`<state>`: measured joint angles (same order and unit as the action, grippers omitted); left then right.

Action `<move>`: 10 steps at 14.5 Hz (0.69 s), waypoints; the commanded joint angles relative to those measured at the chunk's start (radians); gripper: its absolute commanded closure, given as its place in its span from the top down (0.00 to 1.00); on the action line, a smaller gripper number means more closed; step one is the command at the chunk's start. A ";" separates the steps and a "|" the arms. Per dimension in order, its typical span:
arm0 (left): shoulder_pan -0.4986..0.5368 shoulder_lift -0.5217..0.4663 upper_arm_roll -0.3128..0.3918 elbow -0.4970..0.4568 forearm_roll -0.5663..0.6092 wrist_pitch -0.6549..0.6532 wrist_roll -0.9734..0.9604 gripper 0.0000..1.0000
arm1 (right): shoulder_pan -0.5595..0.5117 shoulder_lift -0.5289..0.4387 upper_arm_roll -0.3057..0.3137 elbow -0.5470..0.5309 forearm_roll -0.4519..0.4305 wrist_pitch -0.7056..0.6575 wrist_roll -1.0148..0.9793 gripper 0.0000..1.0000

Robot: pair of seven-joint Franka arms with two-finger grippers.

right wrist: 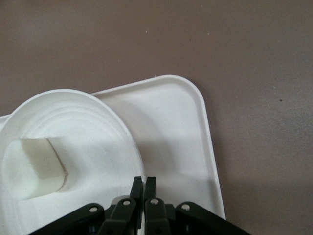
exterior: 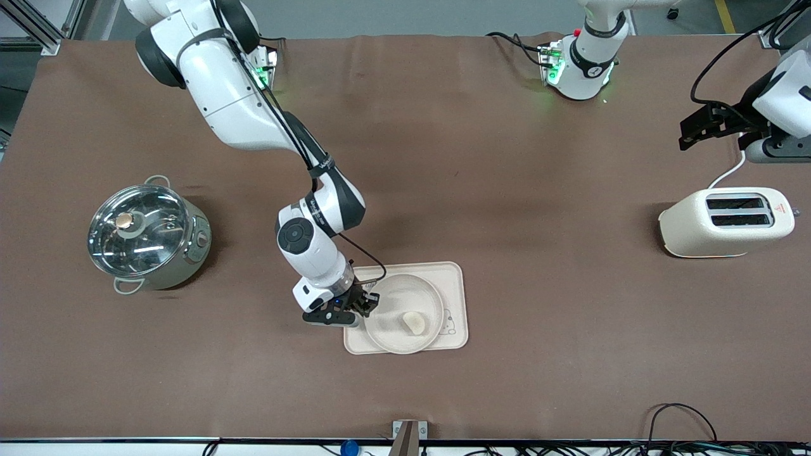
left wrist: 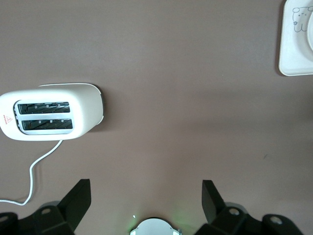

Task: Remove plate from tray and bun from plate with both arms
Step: 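Lower the right gripper and close it on the plate rim, then lift the plate with bun off the tray with the right gripper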

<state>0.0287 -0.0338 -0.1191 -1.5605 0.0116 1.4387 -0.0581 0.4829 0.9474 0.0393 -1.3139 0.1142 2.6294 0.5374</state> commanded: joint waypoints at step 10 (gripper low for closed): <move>-0.001 -0.006 -0.002 -0.009 -0.010 0.008 0.003 1.00 | -0.009 -0.409 0.085 -0.584 -0.001 0.193 -0.028 0.01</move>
<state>0.0283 -0.0338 -0.1193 -1.5616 0.0116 1.4387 -0.0581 0.4859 0.6886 0.0943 -1.6817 0.1139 2.7922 0.5220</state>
